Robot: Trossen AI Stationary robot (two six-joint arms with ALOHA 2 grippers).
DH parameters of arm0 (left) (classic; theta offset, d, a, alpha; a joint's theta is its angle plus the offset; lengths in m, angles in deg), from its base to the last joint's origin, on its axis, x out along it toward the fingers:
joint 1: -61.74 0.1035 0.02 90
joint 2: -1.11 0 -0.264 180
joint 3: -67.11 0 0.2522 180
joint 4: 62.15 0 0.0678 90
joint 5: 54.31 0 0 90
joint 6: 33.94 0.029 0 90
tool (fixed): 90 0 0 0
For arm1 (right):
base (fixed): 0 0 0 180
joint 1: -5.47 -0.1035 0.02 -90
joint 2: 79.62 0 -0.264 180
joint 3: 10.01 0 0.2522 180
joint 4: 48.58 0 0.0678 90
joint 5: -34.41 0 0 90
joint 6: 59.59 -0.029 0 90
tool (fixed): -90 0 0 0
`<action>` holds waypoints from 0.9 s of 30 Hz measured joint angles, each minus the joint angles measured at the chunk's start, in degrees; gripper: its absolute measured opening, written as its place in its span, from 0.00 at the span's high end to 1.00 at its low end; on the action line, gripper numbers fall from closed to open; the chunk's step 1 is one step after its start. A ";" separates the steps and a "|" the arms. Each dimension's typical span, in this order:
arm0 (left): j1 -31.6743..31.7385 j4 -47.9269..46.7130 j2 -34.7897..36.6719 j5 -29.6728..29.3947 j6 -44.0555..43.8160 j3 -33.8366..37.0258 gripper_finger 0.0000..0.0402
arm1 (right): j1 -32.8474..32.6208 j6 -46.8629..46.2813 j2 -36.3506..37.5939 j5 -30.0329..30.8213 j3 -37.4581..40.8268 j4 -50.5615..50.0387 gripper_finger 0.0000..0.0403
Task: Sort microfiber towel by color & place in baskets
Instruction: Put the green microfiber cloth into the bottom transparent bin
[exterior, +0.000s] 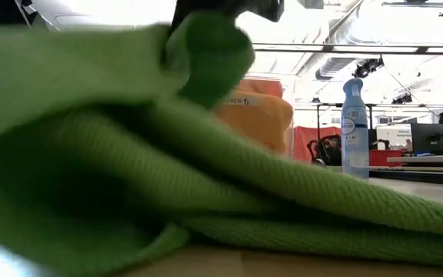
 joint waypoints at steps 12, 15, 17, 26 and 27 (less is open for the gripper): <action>0.00 -0.02 -0.07 -0.28 -1.51 0.00 0.78 | -2.05 -8.57 7.37 10.81 -12.44 -22.17 1.00; 0.00 0.08 -0.27 -0.28 -1.66 0.00 0.78 | -4.03 -13.49 11.75 12.39 -11.70 -23.74 1.00; 0.00 0.01 -0.44 -0.27 -1.64 0.00 0.78 | -5.66 -15.31 13.93 14.31 -11.74 -24.42 1.00; 0.00 0.15 -1.42 -0.27 -1.57 0.00 0.78 | -14.04 -25.25 22.44 20.93 -11.78 -30.57 1.00; 0.00 0.14 -1.43 -0.28 -1.60 0.00 0.78 | -14.75 -26.61 22.99 20.94 -11.78 -31.67 1.00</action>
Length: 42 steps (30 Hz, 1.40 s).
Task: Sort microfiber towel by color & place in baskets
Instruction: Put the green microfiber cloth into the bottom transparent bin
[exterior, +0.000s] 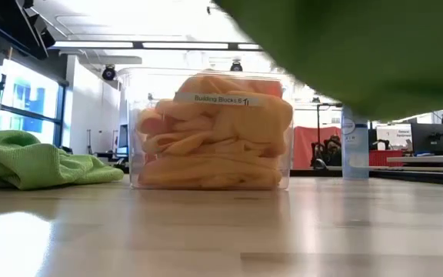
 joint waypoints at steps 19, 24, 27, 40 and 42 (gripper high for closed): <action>-0.02 0.07 -0.15 0.00 0.09 0.00 0.78 | -7.83 -23.52 6.17 -27.11 0.09 -4.24 1.00; -0.02 0.07 -0.15 -0.74 0.09 0.00 0.78 | -10.31 -34.78 6.19 -40.46 0.11 -4.22 1.00; -0.02 0.07 -0.15 -1.75 0.11 0.00 0.78 | -12.01 -41.18 6.19 -46.80 0.13 -4.22 1.00; -0.02 0.05 -0.15 -4.24 1.62 0.00 0.78 | -20.01 -62.35 7.39 -63.45 6.31 -4.19 1.00; 0.00 0.05 -0.15 -4.32 2.27 0.00 0.78 | -21.25 -63.60 8.67 -63.51 10.35 -4.22 1.00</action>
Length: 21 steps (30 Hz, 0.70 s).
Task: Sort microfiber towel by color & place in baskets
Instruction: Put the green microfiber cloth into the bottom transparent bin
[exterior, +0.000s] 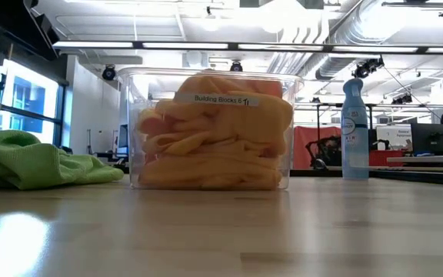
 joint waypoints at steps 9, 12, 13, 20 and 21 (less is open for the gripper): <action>0.00 0.00 0.00 0.02 0.88 0.00 0.78 | 1.38 5.01 9.25 9.32 17.87 0.00 1.00; 0.00 0.00 0.00 0.02 0.88 0.00 0.78 | 2.31 6.10 14.21 9.34 21.56 -0.04 1.00; -0.02 0.00 0.00 0.02 0.88 0.00 0.78 | 2.51 5.96 16.04 9.34 22.44 0.00 1.00; -0.01 0.00 0.00 0.04 0.50 0.00 0.78 | 2.76 4.38 26.48 9.39 24.21 -0.02 1.00; 0.00 0.00 0.00 0.04 0.13 0.00 0.78 | 2.76 4.68 27.72 9.38 24.22 0.00 1.00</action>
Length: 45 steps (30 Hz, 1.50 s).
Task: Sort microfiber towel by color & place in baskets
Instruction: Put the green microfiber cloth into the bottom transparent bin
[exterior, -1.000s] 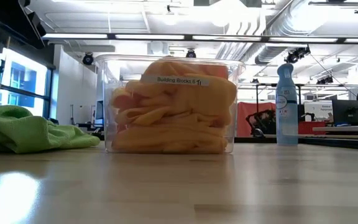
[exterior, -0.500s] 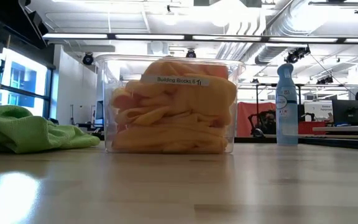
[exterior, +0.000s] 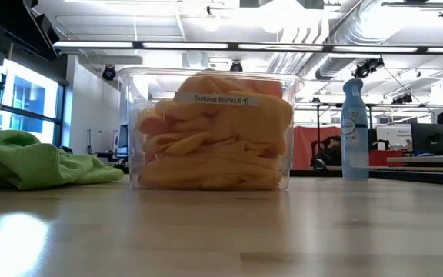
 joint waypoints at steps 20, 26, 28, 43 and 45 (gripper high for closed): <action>-0.02 -0.02 0.00 -2.14 5.25 0.00 0.78 | -0.02 3.77 16.01 -1.88 0.00 -0.06 1.00; -0.02 -0.02 0.00 -3.84 4.99 0.00 0.78 | 0.00 14.48 10.48 10.12 0.00 -0.02 1.00; -0.02 -0.02 0.00 -4.31 4.17 0.00 0.78 | 0.00 19.36 7.38 13.91 0.00 0.00 1.00; -0.02 -0.02 0.00 -2.58 7.07 0.00 0.78 | 0.03 24.41 -15.39 -8.83 0.05 12.72 1.00; -0.02 -0.02 0.02 -2.58 7.72 0.00 0.78 | 0.43 25.56 -16.01 -5.73 0.05 8.39 1.00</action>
